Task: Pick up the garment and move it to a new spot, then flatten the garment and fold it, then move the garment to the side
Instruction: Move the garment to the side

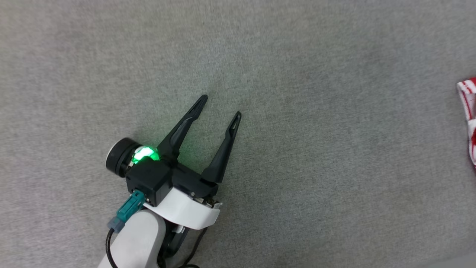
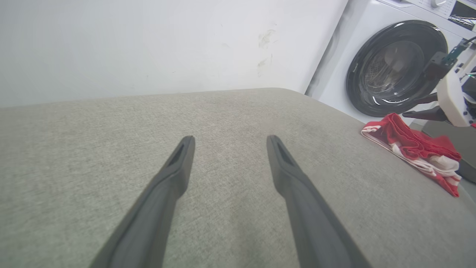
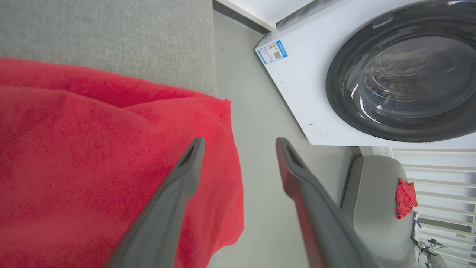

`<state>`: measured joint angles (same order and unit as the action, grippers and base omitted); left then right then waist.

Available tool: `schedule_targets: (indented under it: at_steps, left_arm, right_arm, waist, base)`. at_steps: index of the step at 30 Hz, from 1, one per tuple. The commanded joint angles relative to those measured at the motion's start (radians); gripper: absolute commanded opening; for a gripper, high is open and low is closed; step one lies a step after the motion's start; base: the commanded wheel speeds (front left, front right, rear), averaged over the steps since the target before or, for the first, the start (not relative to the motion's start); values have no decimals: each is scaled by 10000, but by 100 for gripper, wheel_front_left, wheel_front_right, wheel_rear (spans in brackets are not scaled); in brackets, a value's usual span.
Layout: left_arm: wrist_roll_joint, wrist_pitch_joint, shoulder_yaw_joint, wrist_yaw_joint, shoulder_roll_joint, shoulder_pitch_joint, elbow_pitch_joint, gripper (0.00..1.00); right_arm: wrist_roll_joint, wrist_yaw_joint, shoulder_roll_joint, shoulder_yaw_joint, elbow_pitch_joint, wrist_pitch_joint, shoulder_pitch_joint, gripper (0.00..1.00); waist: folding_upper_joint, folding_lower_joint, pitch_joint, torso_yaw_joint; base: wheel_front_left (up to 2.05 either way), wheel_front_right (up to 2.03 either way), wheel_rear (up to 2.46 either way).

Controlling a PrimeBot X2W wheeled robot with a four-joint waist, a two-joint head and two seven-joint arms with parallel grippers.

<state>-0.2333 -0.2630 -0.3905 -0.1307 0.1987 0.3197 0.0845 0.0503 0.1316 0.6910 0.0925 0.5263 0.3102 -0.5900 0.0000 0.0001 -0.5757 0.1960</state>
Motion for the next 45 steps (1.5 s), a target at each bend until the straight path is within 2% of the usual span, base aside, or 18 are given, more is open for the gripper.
schedule_targets:
  at_steps: [1,10,20,27,33,38,45]
  left_arm:
    - [-45,-20,73,9,-91,-237,-74,100]
    - [-157,-20,1312,34,-490,-1258,-172,100]
    - [-45,-20,2868,61,-871,-2375,22,100]
    - [253,-20,3107,43,-956,-2840,-143,100]
    - [286,-20,3195,30,-1016,-3173,-554,100]
    - [300,-20,3307,14,-1082,-3406,-762,100]
    - [-104,-20,3284,2,-1189,-3670,-970,100]
  right_arm:
    - [-49,-17,-135,118,-290,69,-152,100]
    - [-738,-15,-1303,145,-2711,118,529,100]
    - [-1718,-14,-3430,540,-5989,-1038,2224,100]
    - [-2438,-14,-4877,667,-7005,-1971,3694,100]
    - [-2411,-12,-5906,168,-7404,-3332,5355,100]
    - [-2367,-14,-6255,50,-6882,-4177,6125,100]
    - [-2164,-12,-6382,-274,-5716,-5139,6537,100]
  waist:
    - [0,-1,657,-87]
    - [0,-1,2641,-701]
    - [0,-1,4004,-1764]
    - [0,-1,4474,-2283]
    - [0,-1,4928,-2619]
    - [0,-1,5179,-2628]
    - [0,-1,5462,-2540]
  base:
    - [0,0,0]
    - [0,0,0]
    - [0,0,0]
    - [0,0,0]
    - [0,0,0]
    - [0,0,0]
    - [0,0,0]
